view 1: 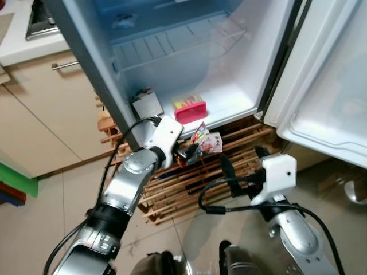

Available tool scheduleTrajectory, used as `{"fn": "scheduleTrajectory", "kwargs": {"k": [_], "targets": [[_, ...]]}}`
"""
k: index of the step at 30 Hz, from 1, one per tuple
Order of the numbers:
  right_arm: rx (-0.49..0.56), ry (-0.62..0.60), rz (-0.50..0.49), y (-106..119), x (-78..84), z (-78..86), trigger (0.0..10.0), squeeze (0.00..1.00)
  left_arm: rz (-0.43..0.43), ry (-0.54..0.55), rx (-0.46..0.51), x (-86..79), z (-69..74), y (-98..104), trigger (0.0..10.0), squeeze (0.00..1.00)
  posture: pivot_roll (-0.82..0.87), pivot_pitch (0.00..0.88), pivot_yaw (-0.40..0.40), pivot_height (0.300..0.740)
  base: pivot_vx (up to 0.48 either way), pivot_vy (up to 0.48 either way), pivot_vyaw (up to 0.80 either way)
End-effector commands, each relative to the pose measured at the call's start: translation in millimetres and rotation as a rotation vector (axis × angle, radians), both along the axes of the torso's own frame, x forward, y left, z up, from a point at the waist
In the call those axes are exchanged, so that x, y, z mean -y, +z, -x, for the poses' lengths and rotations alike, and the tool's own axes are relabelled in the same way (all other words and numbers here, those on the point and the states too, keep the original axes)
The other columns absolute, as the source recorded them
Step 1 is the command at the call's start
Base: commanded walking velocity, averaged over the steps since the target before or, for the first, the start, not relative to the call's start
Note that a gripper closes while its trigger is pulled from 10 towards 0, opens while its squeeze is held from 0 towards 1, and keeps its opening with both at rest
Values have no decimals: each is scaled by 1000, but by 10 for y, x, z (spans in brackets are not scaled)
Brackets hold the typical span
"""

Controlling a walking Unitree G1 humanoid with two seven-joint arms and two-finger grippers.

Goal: Restocking fridge

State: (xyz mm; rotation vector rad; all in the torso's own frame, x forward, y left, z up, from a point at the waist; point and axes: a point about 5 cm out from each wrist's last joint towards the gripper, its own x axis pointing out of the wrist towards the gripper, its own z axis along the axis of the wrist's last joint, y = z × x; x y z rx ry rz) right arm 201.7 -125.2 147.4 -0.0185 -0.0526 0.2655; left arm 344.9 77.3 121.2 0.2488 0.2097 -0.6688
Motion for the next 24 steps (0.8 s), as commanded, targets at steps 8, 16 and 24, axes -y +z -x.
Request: {"fn": "scheduleTrajectory", "kwargs": {"k": [8,16,24], "targets": [[-49,-34,29,8,76,344,10000,0,-42,-5,-44,-26,-228,22,10000,1000,-296,281,172,740,0,0,0],[-77,-48,33,4,80,452,10000,0,13,-30,-116,33,-285,47,10000,1000,-312,302,181,740,0,0,0],[-85,-55,31,14,72,458,10000,0,-80,-25,-204,-7,-273,-100,10000,0,-309,306,181,740,0,0,0]]}}
